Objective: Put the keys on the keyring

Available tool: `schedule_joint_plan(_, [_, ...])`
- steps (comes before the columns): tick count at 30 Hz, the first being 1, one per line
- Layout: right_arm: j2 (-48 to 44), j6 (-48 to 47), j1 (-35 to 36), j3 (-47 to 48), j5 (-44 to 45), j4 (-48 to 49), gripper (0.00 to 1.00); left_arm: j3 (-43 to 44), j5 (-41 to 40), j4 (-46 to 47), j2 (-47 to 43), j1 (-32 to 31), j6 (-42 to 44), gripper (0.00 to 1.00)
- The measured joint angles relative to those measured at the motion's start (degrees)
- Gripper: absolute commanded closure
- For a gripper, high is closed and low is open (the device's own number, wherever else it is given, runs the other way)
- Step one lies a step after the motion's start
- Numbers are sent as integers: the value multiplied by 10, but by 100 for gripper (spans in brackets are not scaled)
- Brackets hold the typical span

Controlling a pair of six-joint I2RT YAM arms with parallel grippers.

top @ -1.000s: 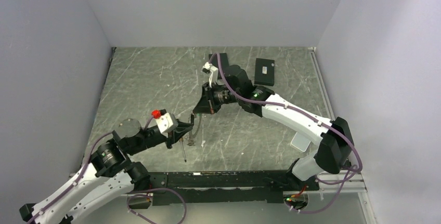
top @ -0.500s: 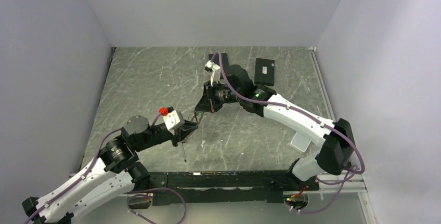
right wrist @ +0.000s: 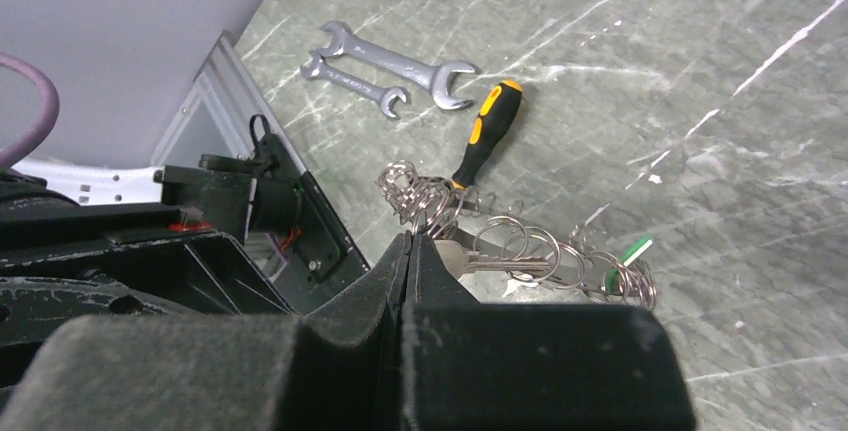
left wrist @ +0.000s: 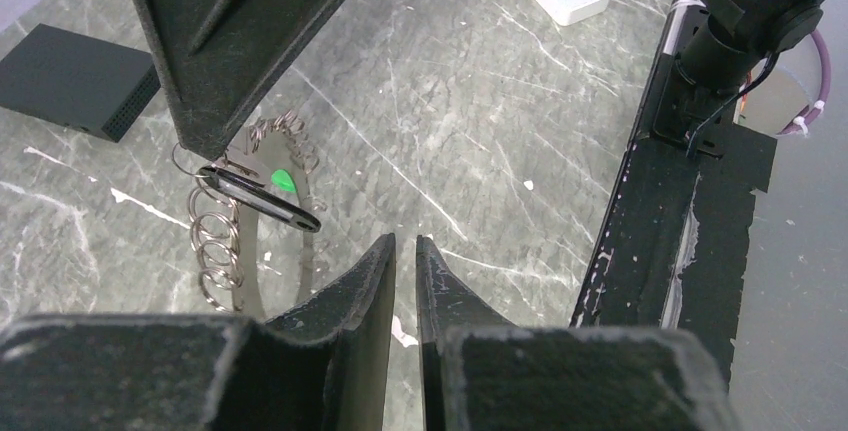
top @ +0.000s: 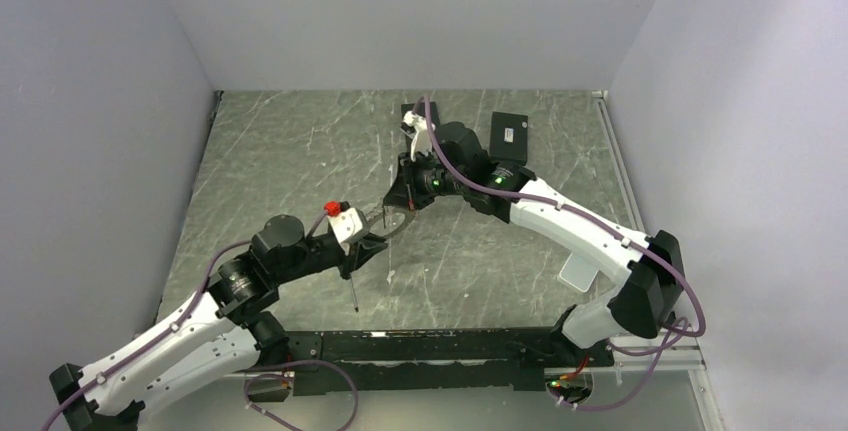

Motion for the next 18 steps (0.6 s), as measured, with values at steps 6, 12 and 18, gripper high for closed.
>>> schedule_joint_plan(6, [-1,5,-3,5,13,-10,100,-5,3,24,11,0,0,81])
schedule_joint_plan(12, [-5,16,-4,8,15,-11,100,-25,3,70,32,0,-6,80])
schedule_joint_plan(18, [-17,27,-4,11,14,-14,100,-45,-23,118,81,0,-24,79])
